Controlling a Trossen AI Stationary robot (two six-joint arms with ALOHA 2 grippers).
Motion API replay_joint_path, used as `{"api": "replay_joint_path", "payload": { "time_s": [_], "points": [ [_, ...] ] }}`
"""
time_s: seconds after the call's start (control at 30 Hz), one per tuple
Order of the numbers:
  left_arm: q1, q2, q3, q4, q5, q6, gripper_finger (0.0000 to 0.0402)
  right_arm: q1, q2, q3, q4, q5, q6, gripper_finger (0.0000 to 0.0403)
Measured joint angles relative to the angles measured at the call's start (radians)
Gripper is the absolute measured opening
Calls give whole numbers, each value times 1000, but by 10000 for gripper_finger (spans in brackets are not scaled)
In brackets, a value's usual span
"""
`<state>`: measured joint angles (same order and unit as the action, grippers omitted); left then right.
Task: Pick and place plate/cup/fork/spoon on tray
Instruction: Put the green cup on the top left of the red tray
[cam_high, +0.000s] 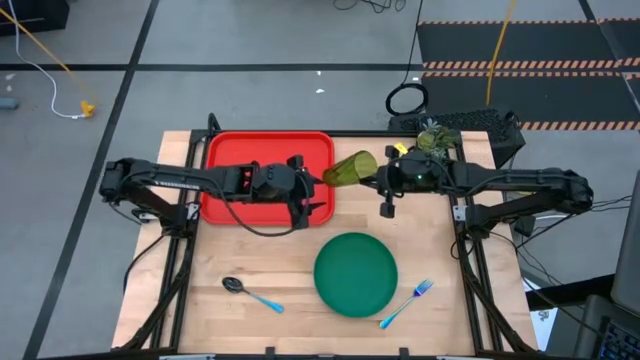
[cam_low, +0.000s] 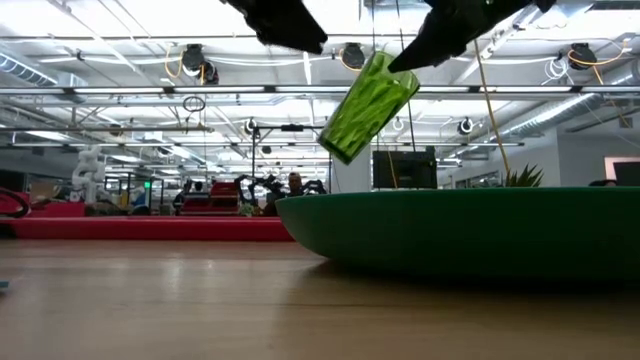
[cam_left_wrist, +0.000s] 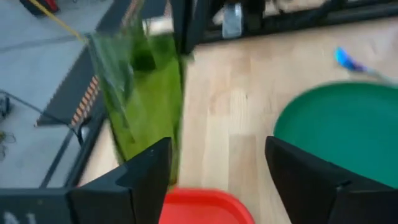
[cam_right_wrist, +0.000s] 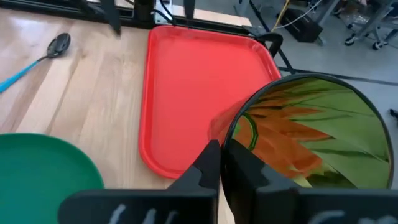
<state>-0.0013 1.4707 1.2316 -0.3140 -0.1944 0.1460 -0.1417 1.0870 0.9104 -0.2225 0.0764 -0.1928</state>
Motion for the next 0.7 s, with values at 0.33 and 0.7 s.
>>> {"api": "replay_joint_path", "payload": {
  "time_s": [0.33, 0.7],
  "points": [
    [37, 37, 1, 11, -100, -60, 373, 3, -1, -22, 35, -2, 20, 2],
    [95, 105, -2, 1, -41, -41, 393, 34, -1, -22, 94, -3, -33, 2]
  ]
}}
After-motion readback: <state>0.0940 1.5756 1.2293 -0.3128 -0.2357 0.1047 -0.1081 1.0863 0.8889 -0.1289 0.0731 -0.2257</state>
